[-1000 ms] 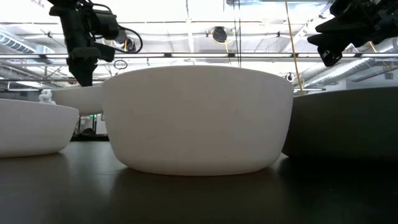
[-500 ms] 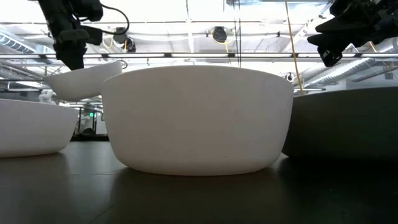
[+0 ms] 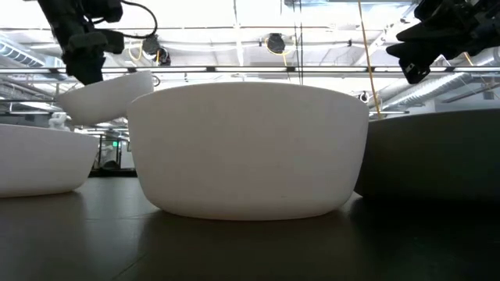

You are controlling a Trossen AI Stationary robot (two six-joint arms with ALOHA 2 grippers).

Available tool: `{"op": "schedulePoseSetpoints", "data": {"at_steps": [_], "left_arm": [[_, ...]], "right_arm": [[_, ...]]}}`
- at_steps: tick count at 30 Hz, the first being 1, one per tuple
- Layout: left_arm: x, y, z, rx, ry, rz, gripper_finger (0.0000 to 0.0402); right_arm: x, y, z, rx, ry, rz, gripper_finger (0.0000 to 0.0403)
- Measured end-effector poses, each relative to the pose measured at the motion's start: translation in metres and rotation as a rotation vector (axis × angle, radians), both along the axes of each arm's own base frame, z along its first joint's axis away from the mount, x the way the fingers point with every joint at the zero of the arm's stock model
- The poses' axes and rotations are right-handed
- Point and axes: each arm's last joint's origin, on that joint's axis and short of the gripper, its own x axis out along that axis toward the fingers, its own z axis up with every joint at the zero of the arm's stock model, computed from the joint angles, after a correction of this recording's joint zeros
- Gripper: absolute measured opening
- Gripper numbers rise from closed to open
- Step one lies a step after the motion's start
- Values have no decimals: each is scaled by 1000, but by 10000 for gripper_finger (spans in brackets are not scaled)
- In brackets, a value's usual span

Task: Nest bowls inside each other
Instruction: Stack the top left white bowl on the black bowl

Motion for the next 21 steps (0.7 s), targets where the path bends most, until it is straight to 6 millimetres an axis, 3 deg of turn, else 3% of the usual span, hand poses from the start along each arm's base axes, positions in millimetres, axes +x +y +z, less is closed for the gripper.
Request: {"op": "schedulePoseSetpoints", "data": {"at_steps": [4,21], "left_arm": [[3,-3,-18,-26,-27,-22,0],[54,-13,19,135,-556,-372,0]], "right_arm": [[1,0,-7,4,18,0,121],[3,-1,-8,0,-19,-1,121]]}}
